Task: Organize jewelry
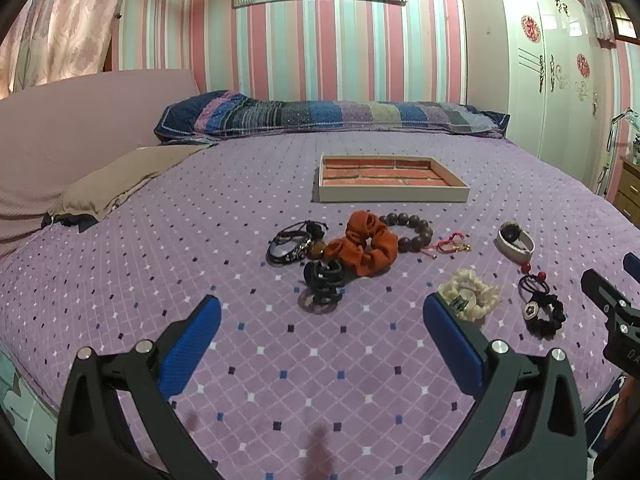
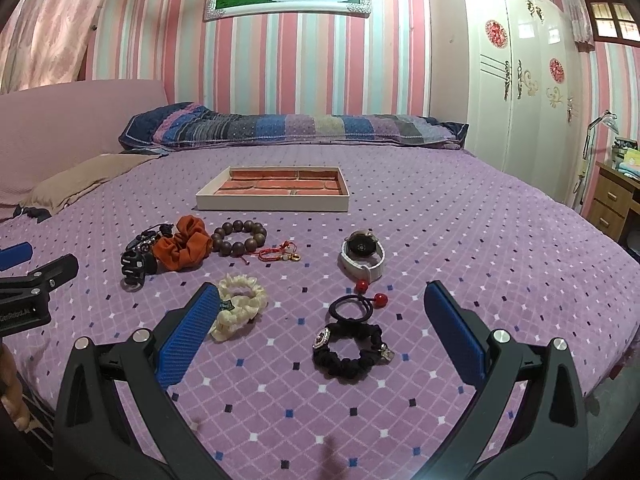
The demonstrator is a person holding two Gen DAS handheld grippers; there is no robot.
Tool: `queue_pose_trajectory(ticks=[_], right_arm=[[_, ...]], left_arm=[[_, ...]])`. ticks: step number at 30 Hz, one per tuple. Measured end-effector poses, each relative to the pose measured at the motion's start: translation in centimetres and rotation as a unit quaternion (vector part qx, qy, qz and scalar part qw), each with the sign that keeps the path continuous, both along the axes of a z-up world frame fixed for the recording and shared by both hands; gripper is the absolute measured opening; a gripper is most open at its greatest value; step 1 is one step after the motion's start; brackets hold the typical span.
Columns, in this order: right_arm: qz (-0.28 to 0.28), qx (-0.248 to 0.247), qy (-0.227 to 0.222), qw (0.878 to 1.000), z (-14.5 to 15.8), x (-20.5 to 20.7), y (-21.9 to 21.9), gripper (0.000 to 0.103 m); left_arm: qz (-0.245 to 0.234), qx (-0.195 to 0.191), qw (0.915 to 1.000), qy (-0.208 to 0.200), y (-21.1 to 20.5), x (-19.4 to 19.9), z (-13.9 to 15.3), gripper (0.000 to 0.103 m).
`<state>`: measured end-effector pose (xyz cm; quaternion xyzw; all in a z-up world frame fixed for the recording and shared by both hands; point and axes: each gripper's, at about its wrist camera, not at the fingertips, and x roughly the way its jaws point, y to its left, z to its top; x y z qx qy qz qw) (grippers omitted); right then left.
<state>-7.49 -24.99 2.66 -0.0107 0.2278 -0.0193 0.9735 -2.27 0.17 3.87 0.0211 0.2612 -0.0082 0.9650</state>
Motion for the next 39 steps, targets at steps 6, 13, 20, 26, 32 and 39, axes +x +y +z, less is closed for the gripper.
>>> queue_pose_trajectory(ticks=[6,13,20,26,32,39], right_arm=[[-0.003,-0.001,-0.004,1.0,0.6,0.0,0.0,0.099],[-0.006,-0.004,-0.006,1.0,0.8,0.0,0.1,0.099],[-0.007,-0.004,-0.006,1.0,0.8,0.0,0.2,0.099],[-0.011,-0.004,-0.005,1.0,0.8,0.1,-0.1,0.099],[-0.012,-0.005,-0.001,1.0,0.7,0.3,-0.1,0.099],[-0.015,-0.002,0.017,1.0,0.7,0.8,-0.5,0.099]], left_arm=[[-0.003,-0.004,1.0,-0.005,0.0,0.1,0.7,0.099],[-0.006,-0.006,0.9999,-0.006,0.0,-0.1,0.9,0.099],[-0.006,-0.007,0.9999,-0.005,0.2,0.0,0.9,0.099],[-0.008,-0.004,1.0,-0.004,0.2,0.2,0.8,0.099],[-0.014,-0.006,0.9999,-0.006,0.1,0.3,0.8,0.099],[-0.021,-0.011,0.9995,0.021,0.1,1.1,0.8,0.099]])
